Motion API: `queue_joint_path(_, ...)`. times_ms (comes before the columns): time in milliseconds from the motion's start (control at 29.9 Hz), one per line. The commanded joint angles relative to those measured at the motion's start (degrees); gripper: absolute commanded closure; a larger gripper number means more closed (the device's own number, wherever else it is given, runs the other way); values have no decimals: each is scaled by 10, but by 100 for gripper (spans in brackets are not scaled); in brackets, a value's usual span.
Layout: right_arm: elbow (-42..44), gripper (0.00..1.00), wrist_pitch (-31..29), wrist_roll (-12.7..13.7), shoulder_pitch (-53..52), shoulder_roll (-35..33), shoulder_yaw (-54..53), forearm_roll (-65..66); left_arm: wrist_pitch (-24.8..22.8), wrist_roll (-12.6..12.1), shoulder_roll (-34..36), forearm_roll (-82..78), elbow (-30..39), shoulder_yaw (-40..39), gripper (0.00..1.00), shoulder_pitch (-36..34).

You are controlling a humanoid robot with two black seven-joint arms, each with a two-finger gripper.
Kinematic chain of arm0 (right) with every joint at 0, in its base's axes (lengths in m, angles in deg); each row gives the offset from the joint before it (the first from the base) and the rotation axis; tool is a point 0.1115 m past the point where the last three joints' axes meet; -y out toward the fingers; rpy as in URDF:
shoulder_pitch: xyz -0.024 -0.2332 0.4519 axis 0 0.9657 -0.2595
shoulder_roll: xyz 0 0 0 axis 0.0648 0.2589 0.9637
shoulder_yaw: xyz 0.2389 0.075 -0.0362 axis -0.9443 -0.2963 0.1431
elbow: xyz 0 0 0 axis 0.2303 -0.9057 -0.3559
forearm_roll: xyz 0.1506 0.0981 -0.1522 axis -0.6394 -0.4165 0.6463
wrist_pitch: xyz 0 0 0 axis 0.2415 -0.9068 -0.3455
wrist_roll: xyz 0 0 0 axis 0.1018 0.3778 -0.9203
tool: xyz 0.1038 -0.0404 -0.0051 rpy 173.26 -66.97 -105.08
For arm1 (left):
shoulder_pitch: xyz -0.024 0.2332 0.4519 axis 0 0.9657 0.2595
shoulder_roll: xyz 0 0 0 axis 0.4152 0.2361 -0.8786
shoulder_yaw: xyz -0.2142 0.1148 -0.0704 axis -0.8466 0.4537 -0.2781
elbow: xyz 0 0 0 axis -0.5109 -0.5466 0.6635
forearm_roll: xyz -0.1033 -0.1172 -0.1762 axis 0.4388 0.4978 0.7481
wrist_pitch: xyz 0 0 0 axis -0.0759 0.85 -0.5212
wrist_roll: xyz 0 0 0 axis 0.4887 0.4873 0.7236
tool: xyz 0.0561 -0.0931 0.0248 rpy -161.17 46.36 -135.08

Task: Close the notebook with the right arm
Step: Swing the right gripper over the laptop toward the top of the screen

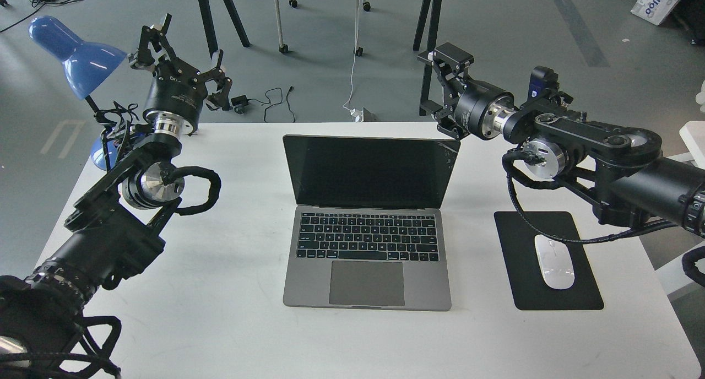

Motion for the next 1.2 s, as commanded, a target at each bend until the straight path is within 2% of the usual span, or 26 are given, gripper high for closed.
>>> queue_joint_path(0,-2,0,-8,-1,-3,0,0,17,0,0,1,0,0,0,0,0)
queue_joint_path(602,-16,0,-75,-1,-36,-11,62,96,0,0,1,0,-1,0,0,-1)
queue_joint_path(970,-25,0,-125,0,-48,-11,64,163,0,0,1,0,-1,0,0,-1)
queue_joint_path(1171,-47,0,-130,-1,-47,-11,65,196,0,0,1,0,-1,0,0,-1)
